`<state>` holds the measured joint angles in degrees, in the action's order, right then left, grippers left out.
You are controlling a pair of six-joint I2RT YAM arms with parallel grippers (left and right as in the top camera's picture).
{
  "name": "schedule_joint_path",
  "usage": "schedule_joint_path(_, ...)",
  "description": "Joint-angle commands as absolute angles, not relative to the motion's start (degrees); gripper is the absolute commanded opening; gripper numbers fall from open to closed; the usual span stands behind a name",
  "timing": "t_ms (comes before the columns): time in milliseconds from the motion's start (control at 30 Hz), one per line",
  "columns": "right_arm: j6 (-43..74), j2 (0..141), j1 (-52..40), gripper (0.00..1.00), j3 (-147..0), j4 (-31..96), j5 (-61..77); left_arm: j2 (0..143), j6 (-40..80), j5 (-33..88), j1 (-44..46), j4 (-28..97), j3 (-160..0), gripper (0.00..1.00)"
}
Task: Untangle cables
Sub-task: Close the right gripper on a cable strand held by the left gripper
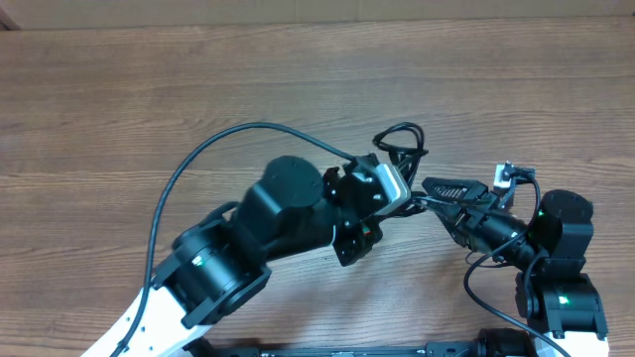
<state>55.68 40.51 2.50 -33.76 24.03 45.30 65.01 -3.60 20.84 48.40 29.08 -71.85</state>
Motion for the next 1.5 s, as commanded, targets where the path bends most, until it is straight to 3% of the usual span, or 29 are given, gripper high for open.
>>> schedule_joint_path(0,55.6,40.3,2.3,0.65,-34.4,24.0,44.0,64.1,-5.4,23.1,48.8,28.4,-73.3,0.04)
schedule_joint_path(233,55.0,40.2,2.3,0.66,-34.4,23.9,44.6,64.1,-5.3,20.9,48.8,28.9,-73.3,0.04)
schedule_joint_path(567,41.5,40.2,2.3,0.69,-34.4,17.5,54.0,64.1,-5.3,16.2,48.7,28.8,-73.3,0.04)
schedule_joint_path(767,32.5,40.2,2.3,0.77,-34.4,15.5,58.2,64.1,-6.7,23.7,48.7,30.8,-73.3,0.04)
schedule_joint_path(1000,30.8,40.2,2.3,0.9,-34.4,15.5,58.2,64.1,-10.4,25.5,47.9,38.8,-73.3,0.04)
schedule_joint_path(1167,27.9,40.2,2.3,0.91,-34.4,16.4,58.3,64.1,-18.2,36.9,47.6,38.9,-73.3,0.04)
schedule_joint_path(1467,23.5,40.2,2.3,0.92,-34.4,14.8,64.8,64.1,-24.7,40.6,47.6,39.9,-73.3,0.04)
